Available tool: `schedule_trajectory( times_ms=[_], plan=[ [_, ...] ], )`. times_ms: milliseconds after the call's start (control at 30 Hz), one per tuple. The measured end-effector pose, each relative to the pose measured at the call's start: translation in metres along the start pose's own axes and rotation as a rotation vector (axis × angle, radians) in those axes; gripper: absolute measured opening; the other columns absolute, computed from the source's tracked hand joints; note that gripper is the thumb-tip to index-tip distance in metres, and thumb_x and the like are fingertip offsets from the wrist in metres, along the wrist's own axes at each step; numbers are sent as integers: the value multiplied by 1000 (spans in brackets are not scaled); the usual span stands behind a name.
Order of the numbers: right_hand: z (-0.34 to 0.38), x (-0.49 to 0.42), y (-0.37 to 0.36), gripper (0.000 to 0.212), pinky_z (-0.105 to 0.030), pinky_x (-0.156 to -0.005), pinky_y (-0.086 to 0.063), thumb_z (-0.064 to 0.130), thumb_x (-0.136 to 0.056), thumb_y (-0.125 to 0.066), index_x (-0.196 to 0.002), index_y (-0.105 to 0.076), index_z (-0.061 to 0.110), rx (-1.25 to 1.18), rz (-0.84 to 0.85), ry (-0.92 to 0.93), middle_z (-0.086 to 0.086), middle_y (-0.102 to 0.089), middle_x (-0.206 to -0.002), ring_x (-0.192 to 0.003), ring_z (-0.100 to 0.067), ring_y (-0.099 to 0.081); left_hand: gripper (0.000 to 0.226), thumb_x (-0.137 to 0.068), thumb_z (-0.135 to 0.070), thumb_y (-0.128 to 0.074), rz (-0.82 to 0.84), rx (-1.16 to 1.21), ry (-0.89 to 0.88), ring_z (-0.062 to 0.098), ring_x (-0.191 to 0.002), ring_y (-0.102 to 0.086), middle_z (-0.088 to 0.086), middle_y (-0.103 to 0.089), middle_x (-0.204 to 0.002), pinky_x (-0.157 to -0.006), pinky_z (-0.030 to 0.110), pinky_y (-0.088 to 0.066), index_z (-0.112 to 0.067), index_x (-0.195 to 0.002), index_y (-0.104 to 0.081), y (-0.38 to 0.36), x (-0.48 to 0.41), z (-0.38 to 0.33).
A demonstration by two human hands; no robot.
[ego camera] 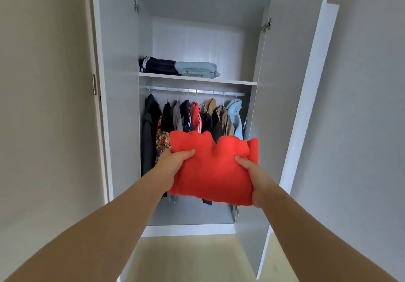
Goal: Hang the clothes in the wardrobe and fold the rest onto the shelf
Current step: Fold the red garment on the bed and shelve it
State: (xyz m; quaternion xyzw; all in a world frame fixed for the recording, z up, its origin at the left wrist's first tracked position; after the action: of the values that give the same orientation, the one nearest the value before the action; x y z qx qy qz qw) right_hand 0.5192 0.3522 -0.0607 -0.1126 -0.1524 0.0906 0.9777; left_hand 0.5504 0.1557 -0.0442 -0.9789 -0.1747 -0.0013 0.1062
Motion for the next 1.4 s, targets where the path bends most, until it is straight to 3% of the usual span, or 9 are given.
schedule_trajectory(
  times_ms=[233,400,533,700,800,967,1100,1300,1400],
  plan=[
    [33,-123,-30,13,-39,-45,-51,34,-82,-65,-86,-56,26,-52,-85,40,-11,-65,-87,-72,-32,-62,34,-84,-20,-67,48,74,-35,27,-89,-60,9,-64,-104,-81,39,-47,-12,-116,-57,-2,-140,-12],
    [73,-215,-80,4,-49,-65,-50,33,-84,-63,-86,-62,29,-79,-86,106,-11,-68,-87,-81,-34,-63,29,-84,-17,-67,90,99,-35,21,-73,-61,7,-65,-88,-63,32,-48,-11,-111,-58,14,-247,-45],
    [116,-281,-106,38,-50,-71,-50,27,-89,-57,-55,-71,37,-172,-69,189,-3,-72,-63,-78,-31,-63,38,-84,-14,-67,83,110,-56,22,-75,-61,14,-64,-103,-72,36,-48,-5,-119,-57,15,-335,-78],
    [159,-353,-117,38,-44,-63,-47,20,-91,-53,-56,-68,25,-271,-94,214,-6,-69,-57,-68,-28,-59,40,-86,-15,-63,50,136,-18,29,-96,-59,17,-61,-119,-81,40,-48,-3,-124,-55,-2,-421,-96],
    [192,-397,-117,18,-41,-56,-49,20,-92,-51,-88,-66,28,-267,-80,225,-8,-66,-74,-67,-27,-59,39,-88,-18,-61,52,121,-24,29,-95,-59,16,-62,-118,-80,41,-48,-5,-124,-56,-20,-465,-112],
    [257,-471,-107,42,-35,-57,-46,21,-94,-46,-135,-48,26,-234,-7,302,-8,-61,-89,-70,-27,-57,35,-89,-22,-59,89,88,-82,22,-69,-57,9,-61,-83,-58,31,-46,-6,-121,-57,-62,-533,-150],
    [326,-532,-92,44,-34,-49,-49,21,-95,-43,-138,-43,30,-172,35,357,-8,-61,-88,-67,-26,-57,29,-89,-21,-59,60,54,-156,20,-65,-56,7,-60,-77,-55,30,-44,-10,-117,-57,-105,-589,-187],
    [411,-599,-93,28,-32,-35,-48,21,-96,-43,-123,-51,23,-118,87,394,-9,-63,-49,-41,-25,-60,28,-92,-22,-55,55,34,-202,23,-67,-58,8,-61,-79,-58,33,-46,-10,-117,-57,-143,-651,-238],
    [438,-628,-89,35,-36,-29,-46,21,-95,-44,-131,-49,22,-70,98,392,-11,-63,-66,-36,-25,-58,24,-93,-21,-52,49,12,-222,23,-65,-57,8,-60,-78,-54,34,-46,-12,-114,-56,-157,-678,-254]
  ],
)
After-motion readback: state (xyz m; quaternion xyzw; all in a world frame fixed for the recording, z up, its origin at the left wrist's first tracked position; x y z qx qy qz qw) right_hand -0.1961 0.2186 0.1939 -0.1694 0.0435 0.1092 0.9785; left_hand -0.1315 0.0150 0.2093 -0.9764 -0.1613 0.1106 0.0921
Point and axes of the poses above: each hand's wrist, its own x-axis away from the middle knuckle, its own y-axis out of the back of the hand, z = x × y, the point moved 3 cm from there along -x, towards the middle knuckle
